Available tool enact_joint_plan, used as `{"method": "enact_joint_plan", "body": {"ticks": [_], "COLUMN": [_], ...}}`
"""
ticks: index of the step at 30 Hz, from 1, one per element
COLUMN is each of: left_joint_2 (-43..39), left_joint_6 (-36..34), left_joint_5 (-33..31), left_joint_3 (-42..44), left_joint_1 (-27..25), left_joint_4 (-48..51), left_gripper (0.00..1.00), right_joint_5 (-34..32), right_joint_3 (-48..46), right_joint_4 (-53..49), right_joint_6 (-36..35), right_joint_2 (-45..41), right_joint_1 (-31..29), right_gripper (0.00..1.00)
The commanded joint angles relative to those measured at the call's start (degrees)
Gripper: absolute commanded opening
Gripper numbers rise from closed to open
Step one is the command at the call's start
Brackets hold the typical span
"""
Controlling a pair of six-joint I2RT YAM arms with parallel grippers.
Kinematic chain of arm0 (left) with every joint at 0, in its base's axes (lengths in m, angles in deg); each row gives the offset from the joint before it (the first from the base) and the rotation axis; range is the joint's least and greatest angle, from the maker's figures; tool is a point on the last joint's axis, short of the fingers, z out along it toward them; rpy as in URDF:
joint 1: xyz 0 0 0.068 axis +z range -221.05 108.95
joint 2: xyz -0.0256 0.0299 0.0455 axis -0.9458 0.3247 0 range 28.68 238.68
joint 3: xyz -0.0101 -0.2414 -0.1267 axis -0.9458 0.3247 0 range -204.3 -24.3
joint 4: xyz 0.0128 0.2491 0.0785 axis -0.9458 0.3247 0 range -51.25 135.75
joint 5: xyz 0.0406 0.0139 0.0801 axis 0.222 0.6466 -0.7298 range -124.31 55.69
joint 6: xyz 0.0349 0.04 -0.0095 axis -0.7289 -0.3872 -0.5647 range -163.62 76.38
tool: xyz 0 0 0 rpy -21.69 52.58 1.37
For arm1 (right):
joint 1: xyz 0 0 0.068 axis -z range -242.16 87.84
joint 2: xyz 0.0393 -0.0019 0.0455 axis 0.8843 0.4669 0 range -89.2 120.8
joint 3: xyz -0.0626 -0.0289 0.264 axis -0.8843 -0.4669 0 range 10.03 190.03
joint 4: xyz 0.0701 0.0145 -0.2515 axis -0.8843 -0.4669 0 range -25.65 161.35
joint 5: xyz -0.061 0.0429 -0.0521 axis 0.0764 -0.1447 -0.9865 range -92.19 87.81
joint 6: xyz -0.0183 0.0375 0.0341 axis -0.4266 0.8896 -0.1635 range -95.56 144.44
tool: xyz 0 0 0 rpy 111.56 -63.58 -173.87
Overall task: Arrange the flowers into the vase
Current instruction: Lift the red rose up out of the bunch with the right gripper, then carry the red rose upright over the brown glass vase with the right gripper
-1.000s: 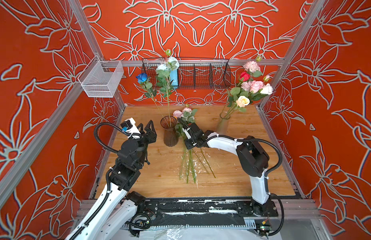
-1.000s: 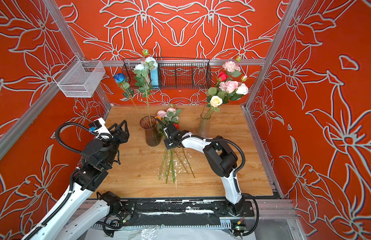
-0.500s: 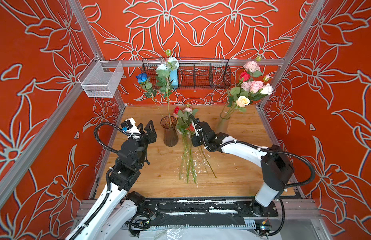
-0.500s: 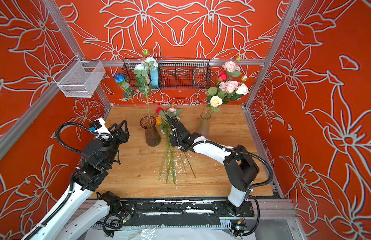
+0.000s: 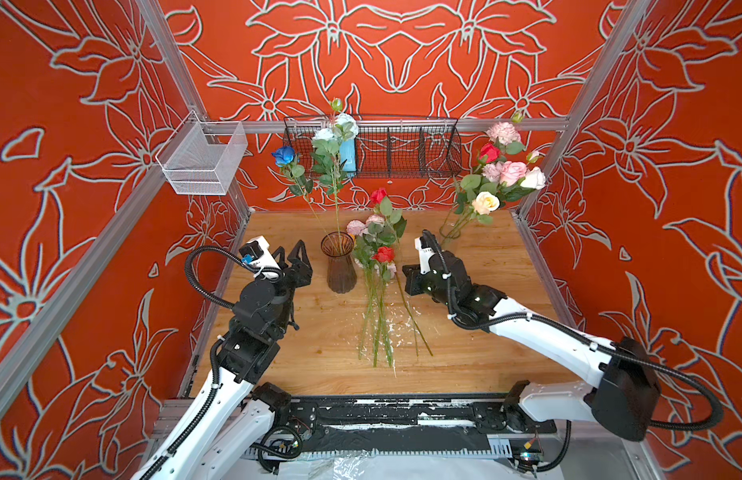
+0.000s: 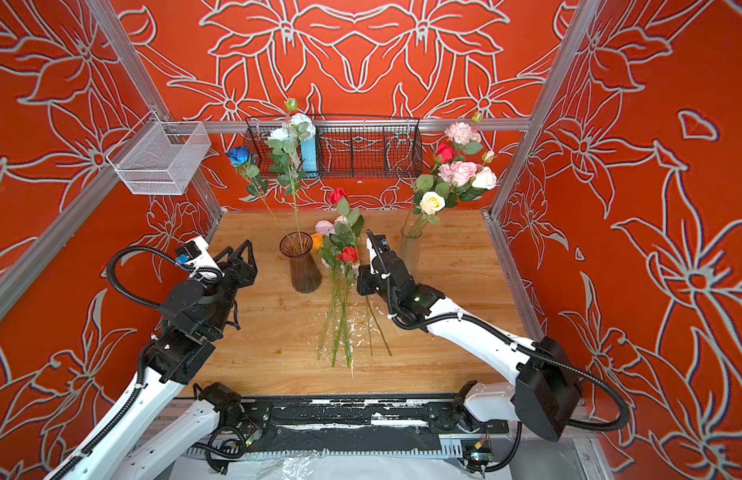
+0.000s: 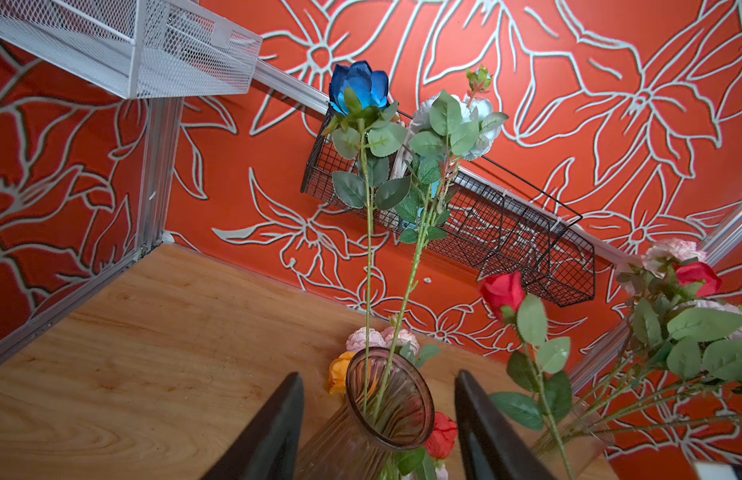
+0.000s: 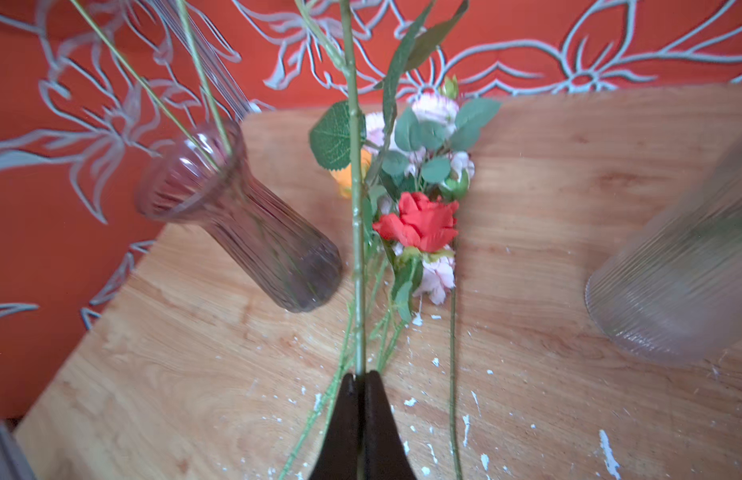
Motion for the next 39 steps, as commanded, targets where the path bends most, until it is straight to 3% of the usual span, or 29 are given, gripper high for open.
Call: {"method": "enact_joint_plan", "body": {"ticks": [1, 7, 13, 17, 19, 21, 26, 35, 39], "left_joint_2": [-0.66, -1.02, -0.46, -0.57, -0.57, -0.67, -1.06, -1.40, -1.63], "left_joint_6": [0.86, 0.81, -0.31, -0.43, -0.08, -0.08, -0.16, -0.10, -0.17], "left_joint_5": [0.14, 1.13, 8.03, 7.30, 5.60, 4.49, 2.28, -0.05, -0.25], "left_joint_3": [-1.22, -0.90, -0.65, -0.37, -0.37, -0.36, -0.02, 0.25, 0.25], "left_joint_1": [0.49, 0.45, 0.47, 0.45, 0.45, 0.45, 0.45, 0.62, 0.98], "left_joint_4": [-0.91, -1.62, -3.82, -4.01, -3.49, -3.28, -3.37, -3.11, -3.11], "left_gripper": [0.59, 0.59, 0.61, 0.61, 0.64, 0.74, 0.93, 0.93, 0.93], "right_joint_5": [0.15, -0.68, 0.13, 0.69, 1.15, 1.42, 3.27, 6.58, 7.08], "right_joint_3": [-3.76, -5.51, -2.98, -0.44, 0.81, 1.85, 8.03, 24.91, 36.14], "right_joint_4": [9.35, 18.77, 26.21, 29.72, 32.65, 36.44, 44.58, 60.91, 58.76], "right_joint_6": [1.75, -3.02, -8.35, -10.96, -12.38, -13.73, -16.73, -17.88, -19.17], "right_joint_2": [-3.56, -5.80, -4.88, -3.41, -2.43, -1.11, 4.80, 23.72, 32.47], "right_joint_1": [-0.59, -1.86, -2.80, -2.94, -2.96, -2.91, -2.93, -2.92, -2.20], "right_gripper": [0.00, 0.00, 0.00, 0.00, 0.00, 0.00, 0.00, 0.00, 0.00]}}
